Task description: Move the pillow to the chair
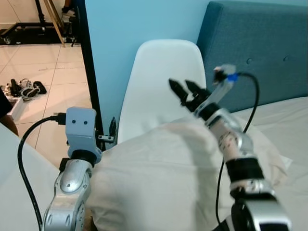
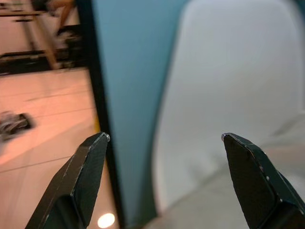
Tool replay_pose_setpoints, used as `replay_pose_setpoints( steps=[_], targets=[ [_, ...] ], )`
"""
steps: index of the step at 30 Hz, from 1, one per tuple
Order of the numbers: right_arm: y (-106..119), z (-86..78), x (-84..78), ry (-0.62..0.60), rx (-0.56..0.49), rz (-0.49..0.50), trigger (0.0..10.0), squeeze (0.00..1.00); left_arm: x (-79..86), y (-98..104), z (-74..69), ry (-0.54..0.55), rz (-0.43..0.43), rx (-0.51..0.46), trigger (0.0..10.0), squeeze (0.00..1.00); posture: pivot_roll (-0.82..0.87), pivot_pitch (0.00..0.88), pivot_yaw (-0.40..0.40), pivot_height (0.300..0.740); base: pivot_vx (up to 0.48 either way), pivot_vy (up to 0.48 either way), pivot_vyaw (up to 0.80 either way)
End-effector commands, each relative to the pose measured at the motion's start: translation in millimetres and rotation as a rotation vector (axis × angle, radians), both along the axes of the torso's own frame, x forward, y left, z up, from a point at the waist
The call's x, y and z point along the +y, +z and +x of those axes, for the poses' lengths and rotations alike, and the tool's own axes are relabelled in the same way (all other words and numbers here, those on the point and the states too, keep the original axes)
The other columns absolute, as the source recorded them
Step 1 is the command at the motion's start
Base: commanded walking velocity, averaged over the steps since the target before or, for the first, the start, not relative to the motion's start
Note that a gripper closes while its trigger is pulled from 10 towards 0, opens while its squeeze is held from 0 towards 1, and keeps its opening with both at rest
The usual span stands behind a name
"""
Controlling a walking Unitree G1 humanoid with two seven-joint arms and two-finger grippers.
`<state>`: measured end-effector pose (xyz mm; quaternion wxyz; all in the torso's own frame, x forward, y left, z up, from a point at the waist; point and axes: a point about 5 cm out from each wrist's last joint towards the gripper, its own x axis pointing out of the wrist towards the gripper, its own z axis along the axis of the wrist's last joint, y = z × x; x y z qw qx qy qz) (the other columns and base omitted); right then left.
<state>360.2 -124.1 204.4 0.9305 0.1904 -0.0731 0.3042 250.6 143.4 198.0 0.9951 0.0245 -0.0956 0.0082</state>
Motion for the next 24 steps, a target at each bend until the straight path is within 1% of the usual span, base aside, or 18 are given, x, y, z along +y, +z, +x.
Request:
replay_pose_setpoints(
  steps=[1, 2, 3, 5, 6, 7, 8, 12, 13, 15, 18, 19, 24],
  targets=[
    [-20, -10.9, 6.5, -0.001, 0.05, -0.037, 10.0, 0.0, -5.9, -3, -3.5, -0.02, -0.007, 0.016, 10.0, 0.0, 0.1, 0.0, -0.104, 0.529, 0.0, 0.0, 0.0],
    [-28, -16.7, 9.4, 0.001, 0.073, -0.042, 10.0, 0.0, -7.6, -5, -4.6, -0.029, -0.007, 0.024, 10.0, 0.0, 0.1, 0.0, -0.104, 0.534, 0.0, 0.0, 0.0],
    [-28, -16.7, 9.4, 0.001, 0.073, -0.042, 10.0, 0.0, -7.6, -5, -4.6, -0.029, -0.007, 0.024, 10.0, 0.0, 0.1, 0.0, -0.104, 0.534, 0.0, 0.0, 0.0],
    [-46, -32.4, 17.8, 0.025, 0.074, -0.157, 10.0, 0.0, -12.4, -5, -7.4, -0.06, 0.022, 0.019, 10.0, 0.0, 0.09, 0.0, -0.102, 0.544, -0.332, 0.0, 0.0],
    [-46, -32.4, 17.8, 0.025, 0.074, -0.157, 10.0, 0.0, -12.4, -5, -7.4, -0.06, 0.022, 0.019, 10.0, 0.0, 0.09, 0.0, -0.102, 0.544, -0.326, 0.0, 0.0],
    [-53, -39.3, 21.1, 0.041, 0.076, -0.22, 10.0, 0.0, -14.0, -4, -8.4, -0.07, 0.031, 0.011, 10.0, 0.0, 0.09, 0.0, -0.103, 0.549, 0.0, 0.0, 0.0],
    [-56, -41.2, 20.7, 0.03, 0.087, -0.258, 10.0, 0.0, -15.2, -4, -9.0, -0.076, 0.034, 0.009, 10.0, 0.0, 0.09, 0.0, -0.104, 0.553, 0.0, 0.0, 0.0],
    [-54, -39.1, 15.8, -0.006, 0.09, -0.274, 10.0, 0.0, -16.7, -6, -8.5, -0.079, 0.039, 0.02, 10.0, 0.0, 0.09, 0.0, -0.104, 0.563, 0.0, 0.0, 0.0],
    [-52, -42.4, 17.2, -0.006, 0.07, -0.295, 10.0, 0.0, -18.1, -7, -7.2, -0.084, 0.047, 0.015, 10.0, 0.0, 0.09, 0.0, -0.106, 0.573, -0.382, 0.0, 0.0],
    [-51, -44.3, 18.5, -0.002, 0.063, -0.304, 10.0, 0.0, -18.8, -6, -7.0, -0.089, 0.05, 0.008, 10.0, 0.0, 0.09, 0.0, -0.106, 0.578, -0.382, 0.0, 0.0],
    [-51, -45.1, 19.1, -0.001, 0.06, -0.308, 10.0, 0.0, -18.8, -6, -6.8, -0.09, 0.054, 0.006, 10.0, 0.0, 0.09, 0.0, -0.105, 0.582, 0.0, 0.0, 0.0],
    [-51, -46.1, 20.1, -0.01, 0.055, -0.313, 10.0, 0.0, -17.5, -8, -6.3, -0.079, 0.057, 0.01, 10.0, 0.0, 0.09, 0.0, -0.103, 0.592, 0.0, 0.0, 0.0],
    [-50, -49.5, 22.0, -0.02, 0.049, -0.324, 10.0, 0.0, -17.0, -9, -7.1, -0.069, 0.058, 0.01, 10.0, 0.0, 0.09, 0.0, -0.103, 0.607, 0.0, 0.0, 0.0]
  ],
)
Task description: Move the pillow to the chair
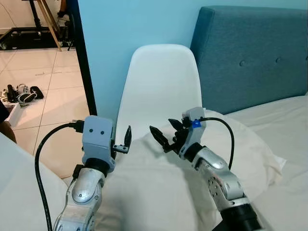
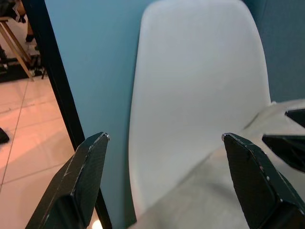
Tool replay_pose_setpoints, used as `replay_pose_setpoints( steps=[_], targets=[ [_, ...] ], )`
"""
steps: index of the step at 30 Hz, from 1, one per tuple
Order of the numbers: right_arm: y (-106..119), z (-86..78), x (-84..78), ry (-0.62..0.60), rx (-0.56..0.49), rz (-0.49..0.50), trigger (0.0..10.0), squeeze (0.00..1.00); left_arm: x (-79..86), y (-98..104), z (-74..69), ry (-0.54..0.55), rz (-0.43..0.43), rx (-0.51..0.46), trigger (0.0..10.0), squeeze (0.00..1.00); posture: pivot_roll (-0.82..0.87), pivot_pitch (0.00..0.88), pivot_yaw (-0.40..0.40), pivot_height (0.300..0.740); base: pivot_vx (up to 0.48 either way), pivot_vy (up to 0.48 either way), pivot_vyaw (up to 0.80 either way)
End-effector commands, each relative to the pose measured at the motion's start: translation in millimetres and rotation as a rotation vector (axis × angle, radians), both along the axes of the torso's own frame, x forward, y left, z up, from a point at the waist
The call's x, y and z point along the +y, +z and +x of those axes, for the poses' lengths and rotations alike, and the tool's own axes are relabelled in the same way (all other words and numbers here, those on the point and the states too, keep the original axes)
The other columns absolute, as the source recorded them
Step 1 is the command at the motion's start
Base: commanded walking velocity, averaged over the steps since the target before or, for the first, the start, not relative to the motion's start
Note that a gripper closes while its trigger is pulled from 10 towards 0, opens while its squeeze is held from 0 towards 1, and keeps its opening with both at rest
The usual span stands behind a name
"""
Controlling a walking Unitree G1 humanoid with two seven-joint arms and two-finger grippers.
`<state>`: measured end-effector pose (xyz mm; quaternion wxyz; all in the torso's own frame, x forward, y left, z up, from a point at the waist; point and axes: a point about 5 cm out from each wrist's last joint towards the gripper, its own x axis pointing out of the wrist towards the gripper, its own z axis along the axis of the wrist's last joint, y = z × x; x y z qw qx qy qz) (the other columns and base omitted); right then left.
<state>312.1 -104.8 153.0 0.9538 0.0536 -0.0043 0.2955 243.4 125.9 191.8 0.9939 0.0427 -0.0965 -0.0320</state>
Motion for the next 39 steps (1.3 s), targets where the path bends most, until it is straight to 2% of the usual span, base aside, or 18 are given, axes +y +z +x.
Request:
replay_pose_setpoints(
  steps=[1, 9, 34, 39],
  targets=[
    [1.1, -1.5, 3.1, 0.005, -0.002, -0.02, 10.0, 0.0, 0.3, -2.6, -0.1, 0.01, 0.018, 0.009, 10.0, 0.0, 0.09, 0.0, -0.102, 0.612, 0.0, 0.0, 0.0],
    [1.1, -3.2, 4.2, 0.001, 0.003, -0.024, 10.0, 0.0, -2.2, -1.9, -1.4, 0.007, 0.037, 0.009, 10.0, 0.0, 0.09, 0.0, -0.104, 0.645, -0.386, 0.0, 0.0],
    [-2.3, -2.9, 3.6, -0.005, 0.021, -0.05, 10.0, 0.0, -2.6, -2.9, 0.2, -0.002, 0.035, 0.005, 10.0, 0.0, 0.09, 0.0, -0.11, 0.737, 0.0, 0.0, 0.0],
    [-2.6, -2.2, 3.6, -0.005, 0.03, -0.045, 10.0, 0.0, -1.4, -4.5, 1.2, 0.002, 0.037, 0.013, 10.0, 0.0, 0.09, 0.0, -0.11, 0.74, -0.367, 0.0, 0.0]
  ],
)
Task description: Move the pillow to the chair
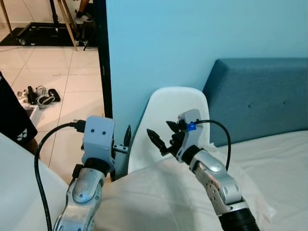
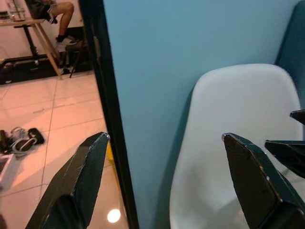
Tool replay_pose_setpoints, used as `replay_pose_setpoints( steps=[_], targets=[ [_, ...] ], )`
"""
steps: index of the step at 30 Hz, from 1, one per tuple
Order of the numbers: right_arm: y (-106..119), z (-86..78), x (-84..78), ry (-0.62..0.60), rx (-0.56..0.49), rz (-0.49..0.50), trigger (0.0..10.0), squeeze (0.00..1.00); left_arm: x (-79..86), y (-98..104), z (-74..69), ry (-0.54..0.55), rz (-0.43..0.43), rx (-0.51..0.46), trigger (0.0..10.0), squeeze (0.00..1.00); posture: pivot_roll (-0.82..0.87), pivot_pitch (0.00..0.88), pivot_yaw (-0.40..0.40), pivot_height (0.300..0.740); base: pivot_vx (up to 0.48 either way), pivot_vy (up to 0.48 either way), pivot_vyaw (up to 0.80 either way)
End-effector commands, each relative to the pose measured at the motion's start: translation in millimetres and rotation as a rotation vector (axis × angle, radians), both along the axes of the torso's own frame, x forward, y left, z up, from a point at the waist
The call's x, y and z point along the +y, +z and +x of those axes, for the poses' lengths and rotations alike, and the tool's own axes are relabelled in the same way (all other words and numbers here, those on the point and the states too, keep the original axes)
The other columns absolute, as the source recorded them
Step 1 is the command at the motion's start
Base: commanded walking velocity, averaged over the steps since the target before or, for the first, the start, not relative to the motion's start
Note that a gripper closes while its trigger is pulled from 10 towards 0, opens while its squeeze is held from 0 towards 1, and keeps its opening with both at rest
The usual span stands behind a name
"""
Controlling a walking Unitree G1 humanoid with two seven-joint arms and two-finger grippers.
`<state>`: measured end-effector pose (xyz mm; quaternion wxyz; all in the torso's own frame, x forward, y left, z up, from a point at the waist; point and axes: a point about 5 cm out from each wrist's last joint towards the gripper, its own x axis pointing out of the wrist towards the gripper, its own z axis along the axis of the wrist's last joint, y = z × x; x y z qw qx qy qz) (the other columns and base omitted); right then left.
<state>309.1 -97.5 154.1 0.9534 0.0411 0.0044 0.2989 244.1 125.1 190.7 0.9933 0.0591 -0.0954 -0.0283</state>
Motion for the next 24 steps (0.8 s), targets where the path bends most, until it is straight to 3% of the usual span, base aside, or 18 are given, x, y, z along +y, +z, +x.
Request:
replay_pose_setpoints(
  steps=[1, 24],
  targets=[
    [-3.8, 1.0, -3.7, -0.013, 0.023, -0.015, 10.0, 0.0, -0.4, -3.5, 0.5, -0.008, 0.006, 0.013, 10.0, 0.0, 0.09, 0.0, -0.11, 0.74, -0.401, 0.0, 0.0],
    [-7.4, 5.5, -9.4, -0.061, 0.072, -0.002, 10.0, 0.0, -0.2, -5.5, 1.2, -0.003, 0.026, 0.013, 10.0, 0.0, 0.09, 0.0, -0.109, 0.74, -0.474, 0.0, 0.0]
  ],
)
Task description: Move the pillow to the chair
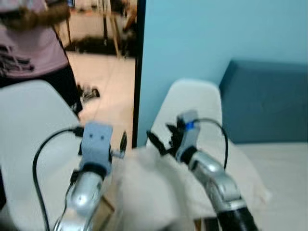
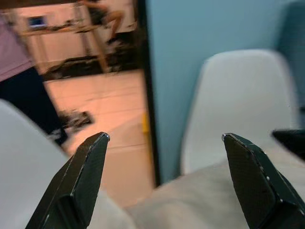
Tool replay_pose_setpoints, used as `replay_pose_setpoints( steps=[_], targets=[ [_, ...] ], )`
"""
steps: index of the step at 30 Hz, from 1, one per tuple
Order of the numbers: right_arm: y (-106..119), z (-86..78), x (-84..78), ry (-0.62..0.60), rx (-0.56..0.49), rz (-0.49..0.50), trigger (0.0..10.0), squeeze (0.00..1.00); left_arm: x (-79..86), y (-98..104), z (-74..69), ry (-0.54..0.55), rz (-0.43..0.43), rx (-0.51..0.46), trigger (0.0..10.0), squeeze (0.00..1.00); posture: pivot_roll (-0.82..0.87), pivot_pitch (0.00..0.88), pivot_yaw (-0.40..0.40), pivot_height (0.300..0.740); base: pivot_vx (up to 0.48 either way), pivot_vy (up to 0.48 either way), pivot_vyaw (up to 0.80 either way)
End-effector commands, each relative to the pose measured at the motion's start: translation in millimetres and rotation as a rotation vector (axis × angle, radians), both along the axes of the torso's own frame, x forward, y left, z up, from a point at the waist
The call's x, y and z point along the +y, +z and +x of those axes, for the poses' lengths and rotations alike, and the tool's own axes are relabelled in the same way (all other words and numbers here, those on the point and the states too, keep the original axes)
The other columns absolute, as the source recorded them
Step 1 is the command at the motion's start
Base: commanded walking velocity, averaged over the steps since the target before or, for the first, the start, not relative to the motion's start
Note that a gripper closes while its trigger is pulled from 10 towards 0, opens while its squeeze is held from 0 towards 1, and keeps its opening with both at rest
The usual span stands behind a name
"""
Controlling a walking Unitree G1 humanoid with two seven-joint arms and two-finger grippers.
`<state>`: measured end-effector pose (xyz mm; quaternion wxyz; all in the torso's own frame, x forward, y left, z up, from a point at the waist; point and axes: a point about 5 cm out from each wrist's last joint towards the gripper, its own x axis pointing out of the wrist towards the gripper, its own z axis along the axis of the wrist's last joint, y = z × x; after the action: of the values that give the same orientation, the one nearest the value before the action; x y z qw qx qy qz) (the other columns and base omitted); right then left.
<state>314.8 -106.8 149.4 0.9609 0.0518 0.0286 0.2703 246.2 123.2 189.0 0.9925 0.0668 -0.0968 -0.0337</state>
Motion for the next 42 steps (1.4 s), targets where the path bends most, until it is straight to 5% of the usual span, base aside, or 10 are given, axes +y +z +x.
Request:
replay_pose_setpoints(
  steps=[1, 31, 42],
  targets=[
    [-3, -0.1, -0.2, -0.005, 0.019, -0.007, 10.0, 0.0, 1.5, -4, -0.9, 0.007, 0.01, 0.016, 10.0, 0.0, 0.09, 0.0, -0.109, 0.74, -0.48, 0.0, 0.0],
    [-7, 2.2, -2.9, -0.044, 0.058, -0.02, 10.0, 0.0, 0.7, -3, -1.1, 0.001, 0.01, 0.01, 10.0, 0.0, 0.09, 0.0, -0.109, 0.74, -0.456, 0.0, -0.67],
    [-18, 9.4, -18.3, -0.192, 0.12, -0.085, 10.0, 0.0, -1.8, -1, -1.7, -0.031, 0.003, -0.016, 10.0, 0.0, 0.09, 0.0, -0.114, 0.74, 0.0, 0.0, -0.77]
  ],
)
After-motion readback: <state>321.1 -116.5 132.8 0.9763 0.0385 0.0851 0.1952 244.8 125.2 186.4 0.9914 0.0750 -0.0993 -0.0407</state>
